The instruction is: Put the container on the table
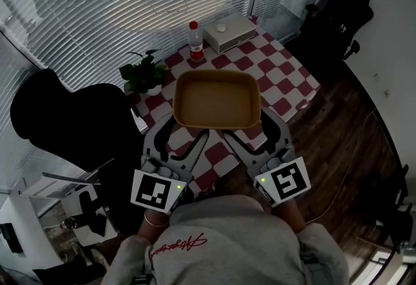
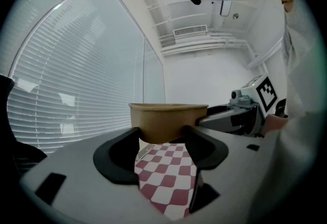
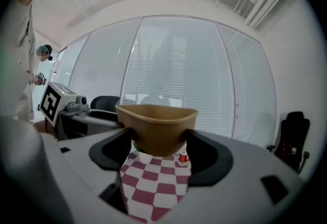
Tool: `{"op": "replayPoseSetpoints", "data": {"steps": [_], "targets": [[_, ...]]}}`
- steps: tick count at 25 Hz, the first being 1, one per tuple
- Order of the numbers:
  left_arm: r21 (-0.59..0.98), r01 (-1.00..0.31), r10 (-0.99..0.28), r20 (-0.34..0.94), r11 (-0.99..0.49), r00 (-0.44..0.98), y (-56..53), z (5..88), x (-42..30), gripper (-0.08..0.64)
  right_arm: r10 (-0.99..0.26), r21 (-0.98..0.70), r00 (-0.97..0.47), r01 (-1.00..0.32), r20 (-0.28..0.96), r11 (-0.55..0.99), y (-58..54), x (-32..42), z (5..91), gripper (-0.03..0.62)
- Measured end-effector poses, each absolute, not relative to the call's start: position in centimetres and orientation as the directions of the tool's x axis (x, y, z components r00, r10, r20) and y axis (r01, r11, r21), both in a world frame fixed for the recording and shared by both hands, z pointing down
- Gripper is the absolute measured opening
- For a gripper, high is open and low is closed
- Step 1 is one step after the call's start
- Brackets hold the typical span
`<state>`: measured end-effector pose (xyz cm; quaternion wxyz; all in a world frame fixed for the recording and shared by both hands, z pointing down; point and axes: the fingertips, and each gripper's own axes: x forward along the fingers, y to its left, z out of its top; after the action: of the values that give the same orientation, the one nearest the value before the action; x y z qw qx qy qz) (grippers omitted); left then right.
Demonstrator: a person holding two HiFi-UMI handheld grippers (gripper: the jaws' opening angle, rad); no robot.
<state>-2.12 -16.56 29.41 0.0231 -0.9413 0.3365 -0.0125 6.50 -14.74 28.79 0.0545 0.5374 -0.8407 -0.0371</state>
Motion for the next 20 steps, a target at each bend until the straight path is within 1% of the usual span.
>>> {"op": "replayPoseSetpoints", "data": {"steps": [11,20], "targets": [[-0.057,-0.649,-0.650,0.013,-0.759,0.760,-17.7,29.2,-2.3,0.285,-0.896,0.116,-0.440,-0.889,0.060,0.444,-16.1,6.3,28.7,0.337],[-0.057,-0.702,-0.703,0.012,-0.710,0.711,-18.1,28.6,-1.9,0.285,-0.864,0.122,-0.501,-0.855,0.058,0.504,-17.1,6.8,28.0,0.337]]}}
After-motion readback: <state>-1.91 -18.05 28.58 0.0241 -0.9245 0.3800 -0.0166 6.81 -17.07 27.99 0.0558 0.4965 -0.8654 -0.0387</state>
